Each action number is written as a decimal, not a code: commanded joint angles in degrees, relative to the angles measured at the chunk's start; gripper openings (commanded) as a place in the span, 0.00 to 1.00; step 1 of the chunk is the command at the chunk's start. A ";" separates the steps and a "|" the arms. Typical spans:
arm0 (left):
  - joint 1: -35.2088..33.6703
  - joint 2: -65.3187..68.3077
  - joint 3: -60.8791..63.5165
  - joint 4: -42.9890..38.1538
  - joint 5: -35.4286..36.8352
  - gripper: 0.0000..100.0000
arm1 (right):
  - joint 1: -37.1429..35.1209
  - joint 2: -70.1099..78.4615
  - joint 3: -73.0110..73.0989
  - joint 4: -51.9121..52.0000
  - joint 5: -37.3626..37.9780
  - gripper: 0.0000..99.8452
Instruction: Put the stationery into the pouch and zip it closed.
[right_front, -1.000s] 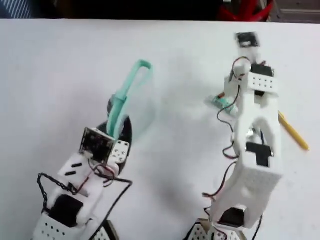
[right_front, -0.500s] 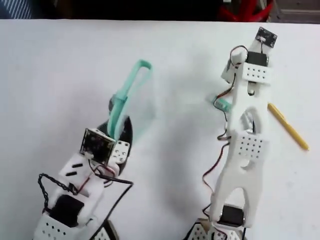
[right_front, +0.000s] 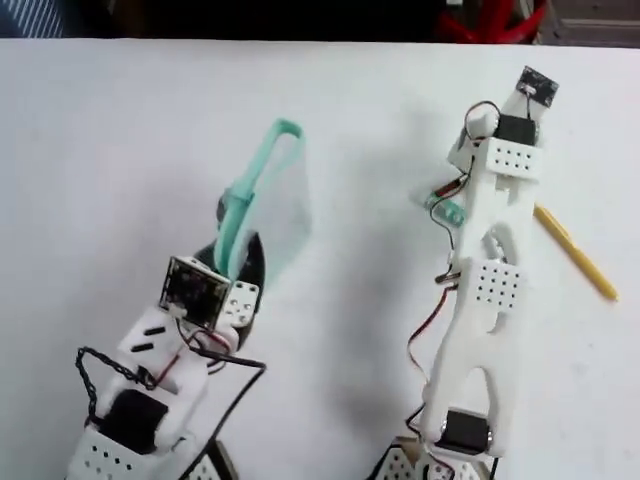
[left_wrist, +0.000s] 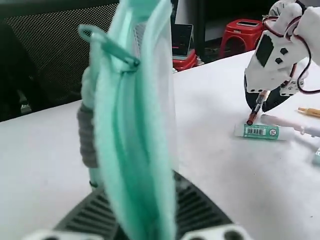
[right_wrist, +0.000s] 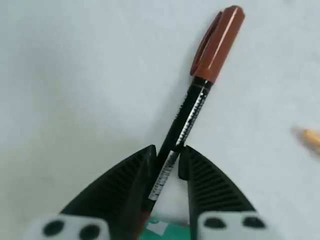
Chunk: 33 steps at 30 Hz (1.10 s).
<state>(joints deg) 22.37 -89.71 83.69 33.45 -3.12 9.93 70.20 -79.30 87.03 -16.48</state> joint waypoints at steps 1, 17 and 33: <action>-0.66 -0.48 -0.53 -0.09 0.18 0.02 | 1.63 -0.92 -2.64 0.40 -0.18 0.05; -0.66 -0.48 -0.53 -0.18 0.09 0.02 | -2.33 -25.36 -2.73 10.07 3.08 0.02; -0.66 -0.31 -0.09 0.18 0.09 0.02 | -15.25 -77.14 27.43 11.56 11.69 0.02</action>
<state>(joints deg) 22.37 -89.80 83.96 33.45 -3.12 -0.44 11.65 -67.69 98.55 -9.01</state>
